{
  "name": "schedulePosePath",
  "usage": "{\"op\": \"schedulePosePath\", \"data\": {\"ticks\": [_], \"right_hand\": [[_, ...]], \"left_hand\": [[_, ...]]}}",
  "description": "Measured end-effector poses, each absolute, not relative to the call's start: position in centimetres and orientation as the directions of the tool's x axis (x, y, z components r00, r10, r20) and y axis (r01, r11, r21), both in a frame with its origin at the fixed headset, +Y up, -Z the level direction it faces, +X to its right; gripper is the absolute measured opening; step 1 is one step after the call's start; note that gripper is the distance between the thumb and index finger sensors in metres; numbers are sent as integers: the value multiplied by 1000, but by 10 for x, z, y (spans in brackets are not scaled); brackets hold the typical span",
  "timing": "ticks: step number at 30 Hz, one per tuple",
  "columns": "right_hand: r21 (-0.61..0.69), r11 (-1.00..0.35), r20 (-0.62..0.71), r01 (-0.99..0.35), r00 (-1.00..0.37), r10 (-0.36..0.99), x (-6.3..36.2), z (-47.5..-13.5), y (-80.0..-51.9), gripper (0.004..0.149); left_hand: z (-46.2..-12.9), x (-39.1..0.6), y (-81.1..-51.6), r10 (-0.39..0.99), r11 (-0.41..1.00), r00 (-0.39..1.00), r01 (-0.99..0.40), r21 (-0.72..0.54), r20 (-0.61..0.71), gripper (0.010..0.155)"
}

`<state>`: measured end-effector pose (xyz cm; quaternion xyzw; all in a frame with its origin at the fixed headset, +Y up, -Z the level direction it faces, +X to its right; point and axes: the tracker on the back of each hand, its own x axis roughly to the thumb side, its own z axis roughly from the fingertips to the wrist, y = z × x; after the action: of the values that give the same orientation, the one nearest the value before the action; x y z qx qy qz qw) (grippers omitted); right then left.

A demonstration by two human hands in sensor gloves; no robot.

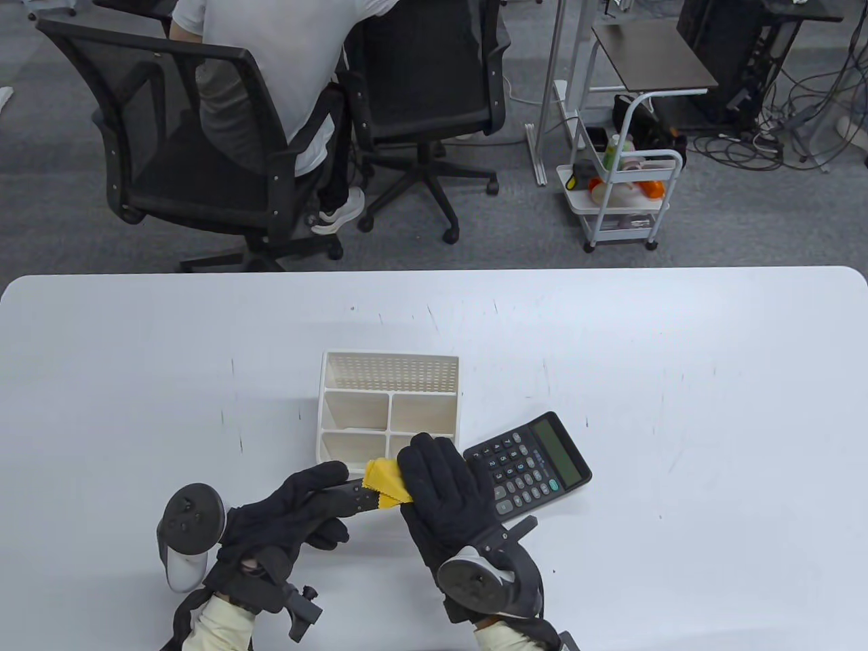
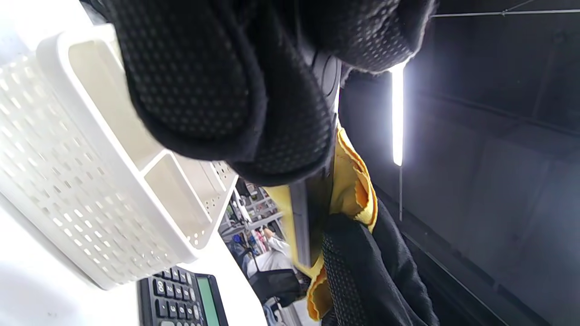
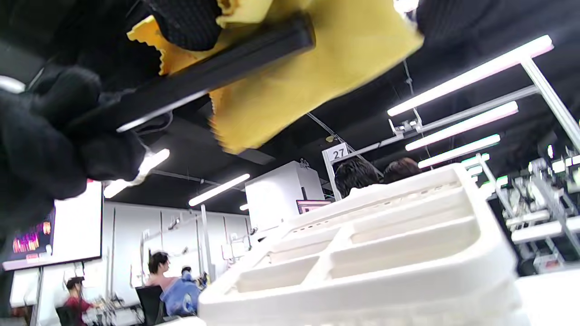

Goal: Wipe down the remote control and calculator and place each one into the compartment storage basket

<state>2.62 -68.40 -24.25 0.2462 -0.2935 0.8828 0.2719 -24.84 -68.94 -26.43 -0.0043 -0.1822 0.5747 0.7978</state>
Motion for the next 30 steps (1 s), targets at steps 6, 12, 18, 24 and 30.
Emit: {"op": "schedulePosePath", "data": {"ticks": [6, 12, 18, 24, 30], "right_hand": [[-311, -661, 619, -683, -673, 404, 24, -244, -686, 54], [-324, -728, 660, -605, -696, 284, 13, -237, -686, 54], [-327, -771, 716, -546, -676, 174, -6, -228, -687, 58], [-330, -762, 674, -556, -704, 222, 3, -232, -684, 57], [-335, -754, 665, -565, -708, 235, 10, -234, -685, 59]], "left_hand": [[-264, -250, -689, 928, 314, 246, -921, -232, 280, 41], [-263, -250, -688, 920, 322, 257, -926, -199, 295, 38], [-261, -239, -689, 877, 417, 339, -889, -189, 340, 41], [-257, -241, -684, 856, 412, 342, -904, -112, 387, 40], [-256, -244, -682, 839, 420, 356, -905, -72, 412, 40]]}}
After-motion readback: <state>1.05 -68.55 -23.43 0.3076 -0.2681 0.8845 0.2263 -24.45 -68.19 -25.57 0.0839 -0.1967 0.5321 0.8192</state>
